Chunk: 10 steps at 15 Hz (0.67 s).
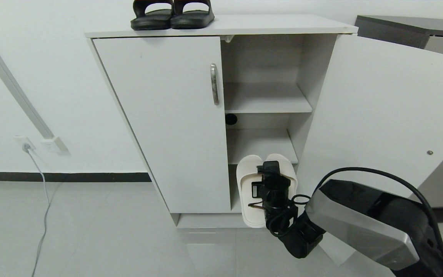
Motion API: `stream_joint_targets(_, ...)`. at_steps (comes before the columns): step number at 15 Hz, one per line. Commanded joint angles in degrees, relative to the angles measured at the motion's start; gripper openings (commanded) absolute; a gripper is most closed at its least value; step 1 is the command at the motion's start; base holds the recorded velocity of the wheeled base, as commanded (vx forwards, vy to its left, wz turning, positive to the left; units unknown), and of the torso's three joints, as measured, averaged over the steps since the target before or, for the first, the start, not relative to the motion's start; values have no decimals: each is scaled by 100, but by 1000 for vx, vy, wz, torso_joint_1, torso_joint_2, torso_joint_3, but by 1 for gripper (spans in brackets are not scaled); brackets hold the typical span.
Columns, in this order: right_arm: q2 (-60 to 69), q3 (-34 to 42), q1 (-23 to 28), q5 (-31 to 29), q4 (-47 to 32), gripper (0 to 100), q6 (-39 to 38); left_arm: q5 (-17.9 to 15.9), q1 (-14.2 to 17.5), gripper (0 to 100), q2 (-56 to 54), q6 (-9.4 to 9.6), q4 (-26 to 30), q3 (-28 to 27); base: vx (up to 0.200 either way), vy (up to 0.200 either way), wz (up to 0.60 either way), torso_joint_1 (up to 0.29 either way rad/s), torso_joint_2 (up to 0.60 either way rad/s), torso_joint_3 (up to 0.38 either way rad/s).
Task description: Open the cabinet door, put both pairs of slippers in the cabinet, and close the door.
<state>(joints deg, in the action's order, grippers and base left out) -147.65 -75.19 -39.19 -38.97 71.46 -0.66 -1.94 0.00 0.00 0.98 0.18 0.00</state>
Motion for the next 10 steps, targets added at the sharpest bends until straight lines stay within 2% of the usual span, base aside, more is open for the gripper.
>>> stream_joint_targets(1, -194, -13, 26, 13, 70, 0, 39, 0, 0, 0, 9, -10, -1, 0, 0, 0, 0, 0, 0, 0)
stream_joint_targets(7, -194, -13, 35, 13, 78, 0, 39, 0, 0, 0, 9, -10, -1, 0, 0, 0, 0, 0, 0, 0)
stream_joint_targets(10, -220, -13, 26, 21, 87, 0, 39, 0, 0, 0, 9, -10, -1, 0, 200, 0, 0, -1, 4, 4)
